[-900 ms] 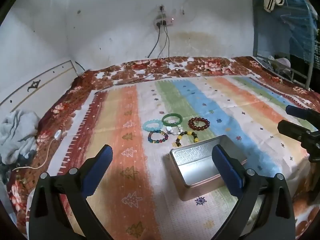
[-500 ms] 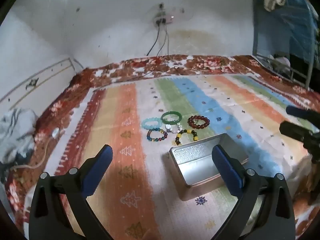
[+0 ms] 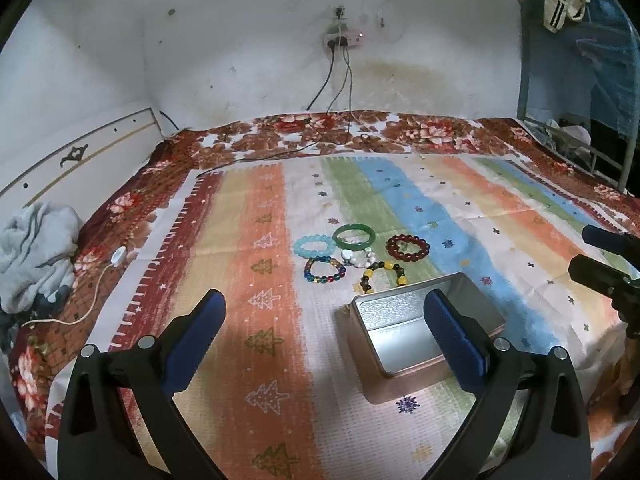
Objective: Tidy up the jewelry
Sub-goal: 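Move both tools toward the bracelets beside the silver tin box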
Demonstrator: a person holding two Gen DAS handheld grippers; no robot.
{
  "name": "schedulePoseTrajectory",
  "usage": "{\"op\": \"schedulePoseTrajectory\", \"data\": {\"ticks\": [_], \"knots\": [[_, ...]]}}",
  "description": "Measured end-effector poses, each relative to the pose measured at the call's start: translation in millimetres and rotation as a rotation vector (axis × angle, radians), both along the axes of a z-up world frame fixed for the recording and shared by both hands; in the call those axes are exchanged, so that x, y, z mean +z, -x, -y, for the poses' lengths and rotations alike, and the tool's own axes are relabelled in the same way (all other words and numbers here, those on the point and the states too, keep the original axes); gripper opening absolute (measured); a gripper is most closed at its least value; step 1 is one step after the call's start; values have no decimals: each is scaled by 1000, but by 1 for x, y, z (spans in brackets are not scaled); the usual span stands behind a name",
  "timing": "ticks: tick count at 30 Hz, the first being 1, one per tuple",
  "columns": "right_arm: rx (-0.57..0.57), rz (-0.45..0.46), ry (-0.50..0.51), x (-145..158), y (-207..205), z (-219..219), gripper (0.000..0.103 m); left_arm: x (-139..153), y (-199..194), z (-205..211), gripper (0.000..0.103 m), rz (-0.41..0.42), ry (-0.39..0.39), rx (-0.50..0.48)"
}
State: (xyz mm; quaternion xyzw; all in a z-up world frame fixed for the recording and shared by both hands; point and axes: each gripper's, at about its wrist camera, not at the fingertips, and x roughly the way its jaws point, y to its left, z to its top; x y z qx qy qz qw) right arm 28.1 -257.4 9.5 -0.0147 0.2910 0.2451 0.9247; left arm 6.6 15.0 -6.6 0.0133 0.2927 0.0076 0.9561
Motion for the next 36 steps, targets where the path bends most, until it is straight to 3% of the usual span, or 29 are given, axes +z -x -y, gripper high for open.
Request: {"op": "schedulePoseTrajectory", "data": {"ticks": [13,25,36], "knots": [[66,-8,24,-1,-1,-8,98,-2,-2,6,97,-16,-20,-15],[6,-30,72,-1,-23,-13,98,-6,-13,-2,97,-65,6,6],[-5,-62,60,-3,-46,-15,98,-3,-37,1,97,-74,-40,3]]}}
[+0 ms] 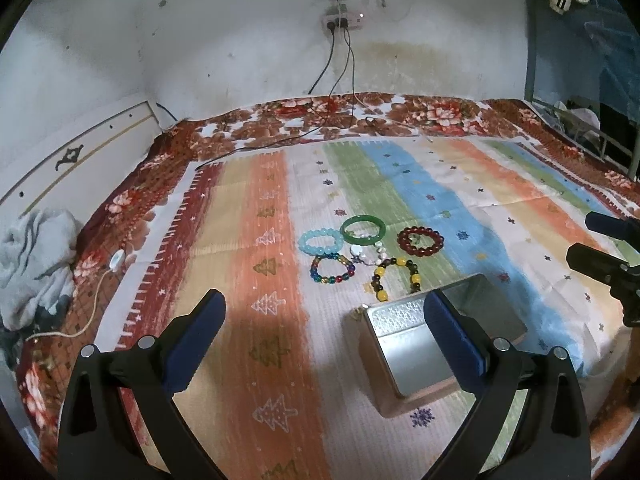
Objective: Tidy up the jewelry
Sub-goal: 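Move both tools toward the bracelets beside the silver tin box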
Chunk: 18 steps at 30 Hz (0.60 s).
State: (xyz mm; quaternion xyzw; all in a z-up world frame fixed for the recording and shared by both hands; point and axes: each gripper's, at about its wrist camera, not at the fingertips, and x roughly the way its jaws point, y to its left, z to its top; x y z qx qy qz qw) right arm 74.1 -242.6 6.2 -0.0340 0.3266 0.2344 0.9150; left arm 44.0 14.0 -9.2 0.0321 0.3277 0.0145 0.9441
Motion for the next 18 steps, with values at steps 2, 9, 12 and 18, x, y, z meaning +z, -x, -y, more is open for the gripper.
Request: {"op": "schedulePoseTrajectory", "data": {"ticks": [2,9,12,18], "knots": [[0,-6,-4,0,-8,-2,98,1,-10,-5,97,-9,5,10],[10,-4,-1,0,-33,-15,98,-1,-44,-17,97,-37,27,35],[6,-14,-2,-1,-42,-17,98,-1,-53,-17,97,-41,34,32],[1,-44,-2,-6,-62,-18,98,-9,-72,-6,97,-56,-11,-6]]}}
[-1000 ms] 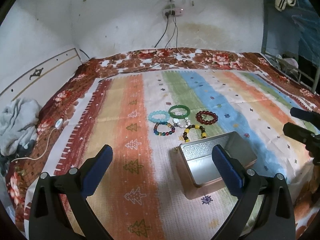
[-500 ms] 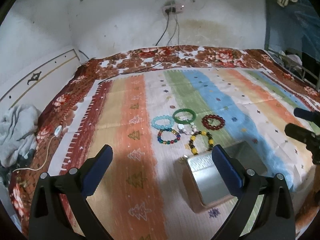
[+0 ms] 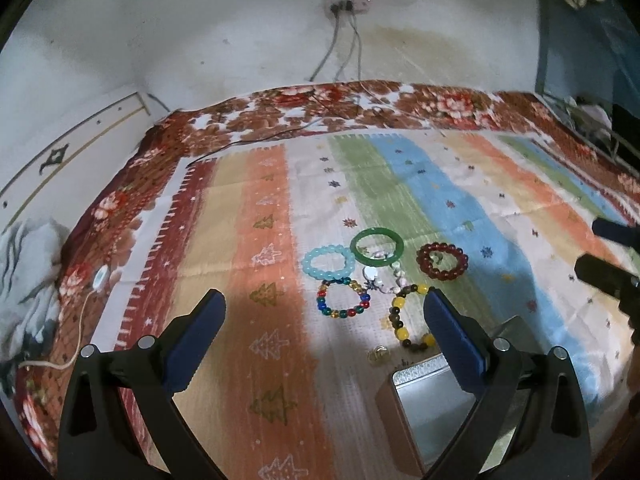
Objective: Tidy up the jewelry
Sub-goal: 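Move both tools toward the bracelets beside the silver tin box, then grasp the dark red beaded bracelet with the right tool while the left grasps the multicolour bracelet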
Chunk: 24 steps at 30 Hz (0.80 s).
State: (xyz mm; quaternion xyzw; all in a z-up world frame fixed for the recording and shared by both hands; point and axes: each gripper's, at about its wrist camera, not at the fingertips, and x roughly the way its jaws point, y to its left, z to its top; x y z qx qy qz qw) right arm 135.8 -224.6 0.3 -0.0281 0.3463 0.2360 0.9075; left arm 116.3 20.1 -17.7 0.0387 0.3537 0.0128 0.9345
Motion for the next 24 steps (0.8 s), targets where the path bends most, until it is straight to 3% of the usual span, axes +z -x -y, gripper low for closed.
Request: {"op": "schedulePoseTrajectory", "data": {"ticks": [16,24], "knots": [[-21,-55,16,-15,-41,-4,98,-8,-27,1,97,-35,4,-1],[-19,-124,30,-31,-66,-8,98,-17,-49,-5,97,-65,-5,2]]}}
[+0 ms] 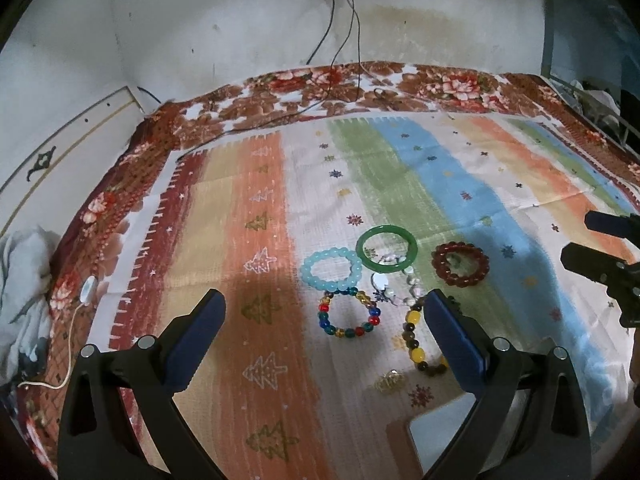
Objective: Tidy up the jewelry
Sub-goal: 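Grasp the dark red beaded bracelet with the right tool while the left grasps the multicolour bracelet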
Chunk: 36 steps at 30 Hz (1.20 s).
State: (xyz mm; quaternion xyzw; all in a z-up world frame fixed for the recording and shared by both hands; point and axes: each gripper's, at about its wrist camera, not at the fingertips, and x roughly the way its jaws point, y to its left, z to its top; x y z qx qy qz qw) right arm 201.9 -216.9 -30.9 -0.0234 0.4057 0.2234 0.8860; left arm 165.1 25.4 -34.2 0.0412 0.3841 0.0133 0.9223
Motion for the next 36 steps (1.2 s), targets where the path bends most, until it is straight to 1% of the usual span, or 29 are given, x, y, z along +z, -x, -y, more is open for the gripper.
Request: {"op": "schedulePoseTrajectory", "data": {"ticks": [3,6,9,13,20,24,29,36], "knots": [[-6,-28,2,-7,-8,-1,98,-5,-9,-4,97,-22,0,0],[-11,-77,0,-16,-18,0,98,-12,-18,-7,97,-65,12,-5],[-35,-111,5,-24,-27,2,98,-22,-27,-11,97,-128,24,-3],[-42,-165,-2,-32,-36,3,98,-29,-36,-13,97,-172,37,-2],[-79,-276,59,-59,-59,-2,98,-52,-56,-28,97,-299,93,39],[-89,-313,66,-70,-69,-2,98,-62,-64,-32,96,-335,86,45],[-107,-361,76,-85,-81,-1,97,-72,-70,-33,96,-378,106,31],[-130,-429,69,-104,-98,-2,89,-91,-82,-34,79,-437,107,29]]}}
